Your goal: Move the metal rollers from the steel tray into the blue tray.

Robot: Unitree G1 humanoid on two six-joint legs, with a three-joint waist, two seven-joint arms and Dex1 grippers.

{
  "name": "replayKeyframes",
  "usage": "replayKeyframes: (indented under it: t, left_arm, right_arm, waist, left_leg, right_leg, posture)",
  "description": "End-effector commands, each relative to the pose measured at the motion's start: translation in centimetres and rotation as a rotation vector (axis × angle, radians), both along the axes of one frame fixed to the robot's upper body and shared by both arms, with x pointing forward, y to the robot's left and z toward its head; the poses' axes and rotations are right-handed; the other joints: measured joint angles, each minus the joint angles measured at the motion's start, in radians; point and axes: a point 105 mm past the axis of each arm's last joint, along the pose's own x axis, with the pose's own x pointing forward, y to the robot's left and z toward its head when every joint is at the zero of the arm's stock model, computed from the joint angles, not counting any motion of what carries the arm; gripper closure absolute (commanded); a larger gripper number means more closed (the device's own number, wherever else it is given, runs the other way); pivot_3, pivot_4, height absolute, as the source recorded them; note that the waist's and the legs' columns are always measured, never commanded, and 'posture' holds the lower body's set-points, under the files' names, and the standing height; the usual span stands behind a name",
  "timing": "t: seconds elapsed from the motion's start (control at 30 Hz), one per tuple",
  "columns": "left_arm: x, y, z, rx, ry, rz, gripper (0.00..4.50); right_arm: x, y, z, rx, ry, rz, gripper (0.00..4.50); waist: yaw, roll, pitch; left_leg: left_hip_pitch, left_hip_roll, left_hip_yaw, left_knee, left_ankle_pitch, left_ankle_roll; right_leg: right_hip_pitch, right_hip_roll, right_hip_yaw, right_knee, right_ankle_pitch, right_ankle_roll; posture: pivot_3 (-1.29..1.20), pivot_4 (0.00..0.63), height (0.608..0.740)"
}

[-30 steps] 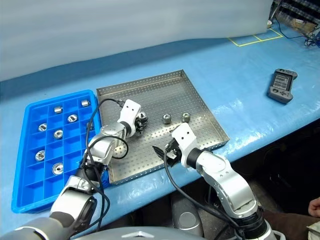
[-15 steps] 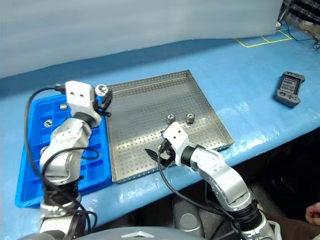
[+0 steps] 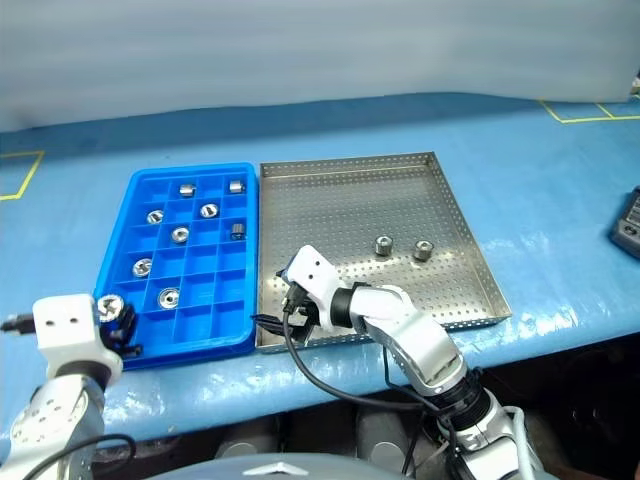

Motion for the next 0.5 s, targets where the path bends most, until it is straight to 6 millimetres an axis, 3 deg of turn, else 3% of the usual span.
replayKeyframes:
  t: [0.03,0.27,0.5]
  left_arm:
    - [-1.4,0.6,1.2,0.026,-0.054,0.066,2.81]
    - [-1.9,0.1,-0.2,-0.020,-0.031,0.071,2.81]
    - [-0.2,-0.1,0.9,-0.025,-0.096,0.021,2.81]
  right_arm:
    - [-0.2,0.8,1.0,0.031,-0.034,0.060,0.00]
    - [-0.2,1.1,1.0,0.031,-0.036,0.091,0.00]
    - [-0.3,0.7,0.9,0.028,-0.034,0.058,0.00]
  waist:
    - [0.011,0.000,0.000]
    - [0.027,0.001,0.000]
    - [0.026,0.001,0.000]
  left_leg:
    - [0.000,0.000,0.000,0.000,0.000,0.000]
    - [0.001,0.000,-0.001,-0.001,0.000,0.000]
    - [0.000,0.000,-0.001,0.000,0.000,0.000]
  right_leg:
    - [0.000,0.000,0.000,0.000,0.000,0.000]
    - [0.000,0.000,-0.001,0.000,-0.001,-0.001]
    - [0.000,0.000,-0.001,0.001,-0.001,-0.001]
  posture:
    - [0.24,0.150,0.740]
    - [0.23,0.150,0.740]
    - [0.17,0.150,0.740]
